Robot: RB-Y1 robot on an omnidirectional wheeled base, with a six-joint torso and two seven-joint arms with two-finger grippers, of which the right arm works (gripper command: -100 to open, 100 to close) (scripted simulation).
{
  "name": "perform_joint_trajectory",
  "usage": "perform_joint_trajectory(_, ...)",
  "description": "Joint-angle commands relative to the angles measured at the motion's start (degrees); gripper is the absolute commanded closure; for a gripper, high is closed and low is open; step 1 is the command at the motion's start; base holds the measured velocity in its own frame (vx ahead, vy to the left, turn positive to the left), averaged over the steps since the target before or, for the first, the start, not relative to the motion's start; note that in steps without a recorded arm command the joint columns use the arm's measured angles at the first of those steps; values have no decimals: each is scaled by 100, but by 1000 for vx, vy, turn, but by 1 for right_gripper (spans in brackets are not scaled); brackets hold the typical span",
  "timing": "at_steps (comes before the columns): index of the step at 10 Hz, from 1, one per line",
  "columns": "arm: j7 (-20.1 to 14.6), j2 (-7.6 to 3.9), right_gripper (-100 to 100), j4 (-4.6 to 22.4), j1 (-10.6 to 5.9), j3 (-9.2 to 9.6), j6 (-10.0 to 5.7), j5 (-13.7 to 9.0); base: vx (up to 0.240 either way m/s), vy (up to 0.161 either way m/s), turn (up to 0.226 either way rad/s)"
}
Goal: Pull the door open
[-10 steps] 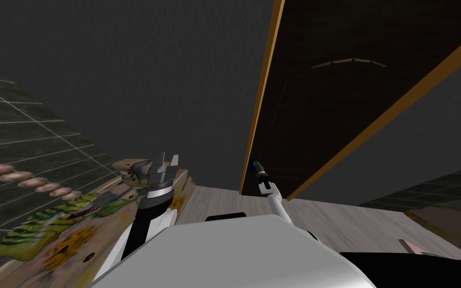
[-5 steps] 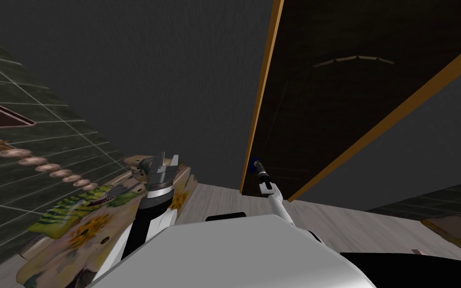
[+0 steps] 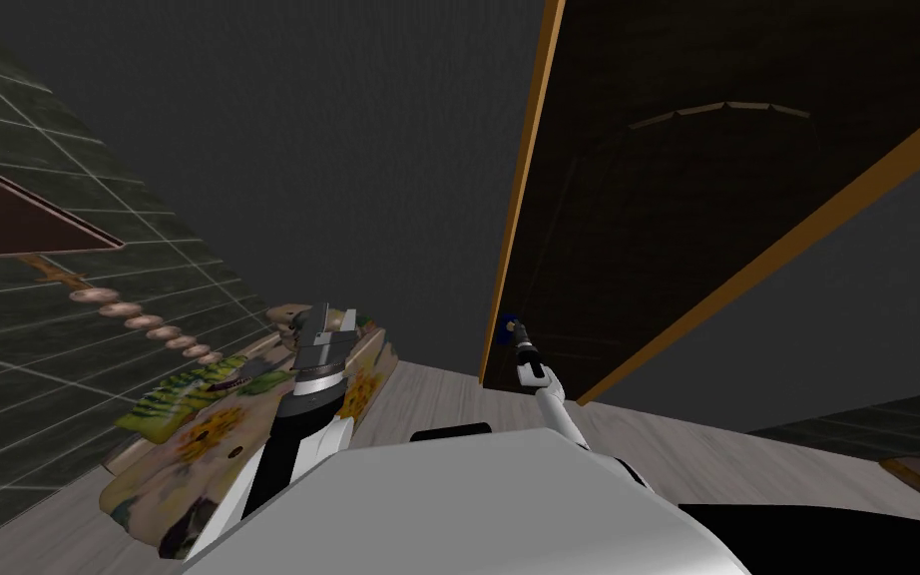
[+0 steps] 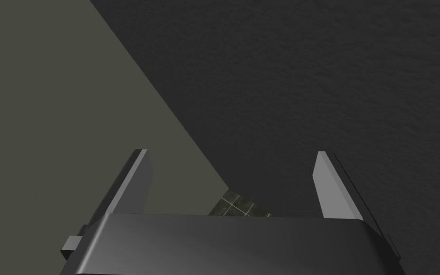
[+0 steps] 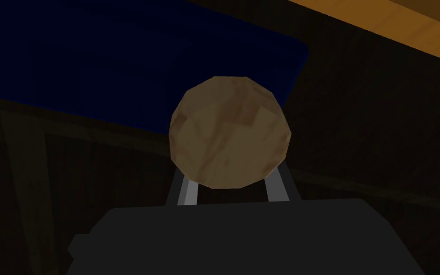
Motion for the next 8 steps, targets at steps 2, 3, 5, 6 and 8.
perform_joint_trajectory(2, -390, 3, 100, 76, -77, 150, -84, -352, -65, -40, 116)
perform_joint_trajectory(3, -567, -34, 100, 97, -81, 203, -86, -591, -59, -32, 86)
perform_joint_trajectory(5, -812, -72, 100, 118, -85, 255, -87, -842, -54, -28, 68)
perform_joint_trajectory(6, -869, -72, 100, 118, -85, 255, -87, -842, -48, -15, 52)
perform_joint_trajectory(8, -1108, -109, 100, 139, -89, 308, -88, -1089, -55, -28, 64)
